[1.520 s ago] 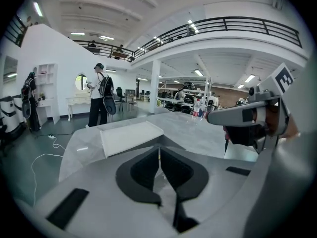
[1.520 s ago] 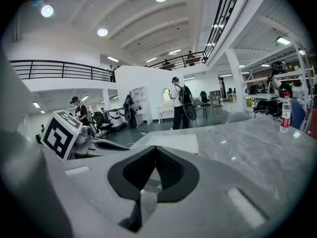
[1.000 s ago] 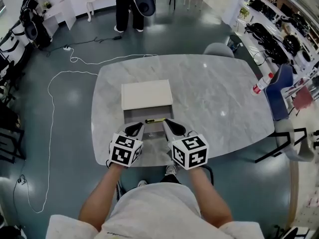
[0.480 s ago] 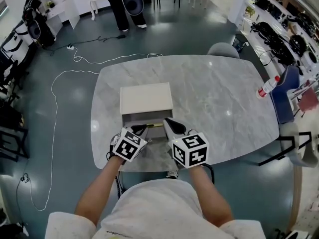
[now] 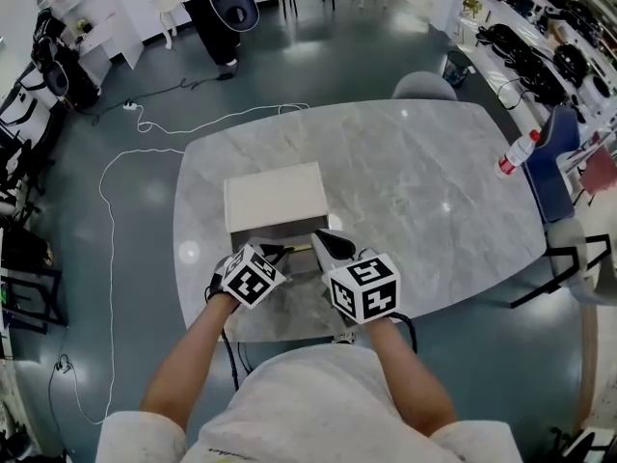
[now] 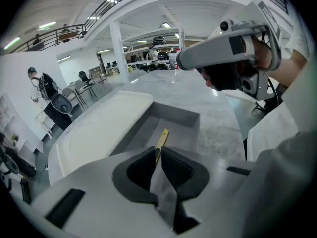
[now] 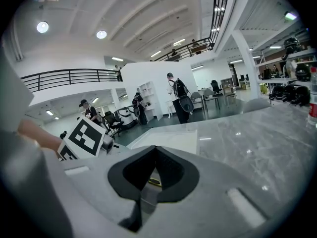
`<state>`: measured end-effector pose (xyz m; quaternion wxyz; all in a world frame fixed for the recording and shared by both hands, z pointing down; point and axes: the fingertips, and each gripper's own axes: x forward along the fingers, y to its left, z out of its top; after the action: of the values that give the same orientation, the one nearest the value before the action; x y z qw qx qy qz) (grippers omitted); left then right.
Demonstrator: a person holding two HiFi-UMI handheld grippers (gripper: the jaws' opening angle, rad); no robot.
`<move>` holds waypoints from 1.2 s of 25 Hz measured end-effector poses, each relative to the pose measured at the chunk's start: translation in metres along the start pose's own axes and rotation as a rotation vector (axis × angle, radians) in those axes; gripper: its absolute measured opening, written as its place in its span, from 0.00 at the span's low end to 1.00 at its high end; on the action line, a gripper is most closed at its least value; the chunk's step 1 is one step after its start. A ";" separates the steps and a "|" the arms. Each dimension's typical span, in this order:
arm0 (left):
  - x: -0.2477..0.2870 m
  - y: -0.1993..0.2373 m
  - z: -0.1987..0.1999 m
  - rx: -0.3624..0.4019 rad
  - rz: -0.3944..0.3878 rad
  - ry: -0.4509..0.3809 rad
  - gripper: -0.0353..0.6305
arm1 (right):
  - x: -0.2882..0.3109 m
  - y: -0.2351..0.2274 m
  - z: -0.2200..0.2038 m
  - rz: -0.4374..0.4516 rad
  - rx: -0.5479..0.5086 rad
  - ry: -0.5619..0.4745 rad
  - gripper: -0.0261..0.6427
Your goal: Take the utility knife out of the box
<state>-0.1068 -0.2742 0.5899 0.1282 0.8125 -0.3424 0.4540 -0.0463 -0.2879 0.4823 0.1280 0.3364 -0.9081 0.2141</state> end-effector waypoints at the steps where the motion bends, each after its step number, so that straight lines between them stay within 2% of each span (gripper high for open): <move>1: 0.004 -0.001 0.000 0.020 -0.016 0.011 0.09 | 0.000 -0.002 0.000 -0.002 0.002 -0.001 0.05; 6: 0.013 -0.002 -0.002 0.108 -0.065 0.055 0.09 | -0.005 -0.010 0.002 -0.025 0.017 -0.007 0.05; 12: 0.028 -0.002 0.002 0.179 -0.096 0.084 0.09 | -0.016 -0.025 0.001 -0.068 0.034 -0.020 0.05; 15: 0.032 -0.003 0.001 0.200 -0.114 0.103 0.10 | -0.023 -0.033 0.001 -0.093 0.044 -0.025 0.05; 18: 0.034 -0.006 -0.001 0.222 -0.131 0.119 0.17 | -0.028 -0.037 0.001 -0.113 0.051 -0.031 0.05; 30: 0.050 -0.007 -0.007 0.285 -0.158 0.171 0.20 | -0.039 -0.039 -0.002 -0.152 0.051 -0.049 0.05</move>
<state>-0.0895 -0.2876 0.6356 0.0755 0.8052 -0.1975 0.5541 0.0093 -0.2918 0.4813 0.1130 0.4125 -0.8771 0.2184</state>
